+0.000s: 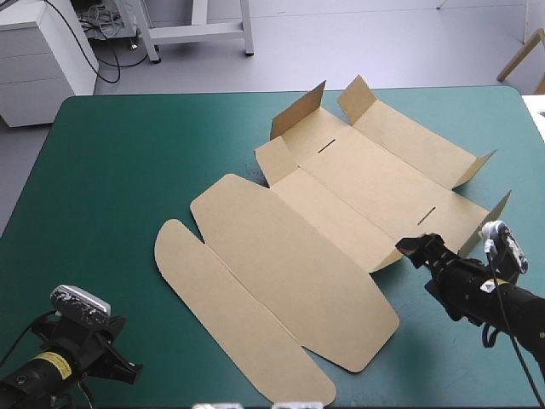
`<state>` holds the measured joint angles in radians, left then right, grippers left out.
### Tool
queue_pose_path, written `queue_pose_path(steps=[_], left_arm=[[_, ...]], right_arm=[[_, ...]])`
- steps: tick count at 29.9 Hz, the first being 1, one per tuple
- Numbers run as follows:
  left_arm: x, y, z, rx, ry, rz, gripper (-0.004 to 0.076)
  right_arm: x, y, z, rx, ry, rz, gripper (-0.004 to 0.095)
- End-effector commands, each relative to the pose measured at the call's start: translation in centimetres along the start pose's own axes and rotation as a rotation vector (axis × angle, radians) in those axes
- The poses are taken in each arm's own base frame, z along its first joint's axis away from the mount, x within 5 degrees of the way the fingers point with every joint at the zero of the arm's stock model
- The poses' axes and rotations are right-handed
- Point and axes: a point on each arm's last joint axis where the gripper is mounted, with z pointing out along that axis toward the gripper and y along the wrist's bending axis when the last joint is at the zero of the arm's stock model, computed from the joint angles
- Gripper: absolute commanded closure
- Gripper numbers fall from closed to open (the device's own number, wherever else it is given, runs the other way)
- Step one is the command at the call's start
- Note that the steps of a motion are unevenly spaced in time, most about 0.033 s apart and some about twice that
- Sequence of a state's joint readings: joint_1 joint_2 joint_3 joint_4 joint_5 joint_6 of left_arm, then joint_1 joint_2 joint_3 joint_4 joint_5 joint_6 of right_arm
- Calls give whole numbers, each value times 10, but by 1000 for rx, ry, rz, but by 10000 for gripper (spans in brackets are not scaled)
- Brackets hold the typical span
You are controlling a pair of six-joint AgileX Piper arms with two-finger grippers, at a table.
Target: Fold the box
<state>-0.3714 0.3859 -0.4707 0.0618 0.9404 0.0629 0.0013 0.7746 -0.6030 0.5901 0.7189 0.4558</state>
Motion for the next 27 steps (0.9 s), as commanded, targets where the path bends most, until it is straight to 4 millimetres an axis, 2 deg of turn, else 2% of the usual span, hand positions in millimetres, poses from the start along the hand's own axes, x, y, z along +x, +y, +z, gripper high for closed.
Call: queue_pose_path(steps=[1, 9, 14, 18, 27], left_arm=[[-11, 0, -5, 4, -68, -6, 734], [-11, 0, -5, 4, -68, -6, 734], [-11, 0, -5, 4, -68, -6, 734], [-11, 0, -5, 4, -68, -6, 734], [-11, 0, -5, 4, -68, -6, 734]], right_arm=[[-15, 12, 12, -41, -31, 71, 54], [-31, 2, 53, 53, -9, 179, 64], [-34, -4, 72, 87, 28, 226, 154], [-35, -8, 82, 109, 51, 252, 273], [-35, -9, 85, 117, 62, 219, 674]])
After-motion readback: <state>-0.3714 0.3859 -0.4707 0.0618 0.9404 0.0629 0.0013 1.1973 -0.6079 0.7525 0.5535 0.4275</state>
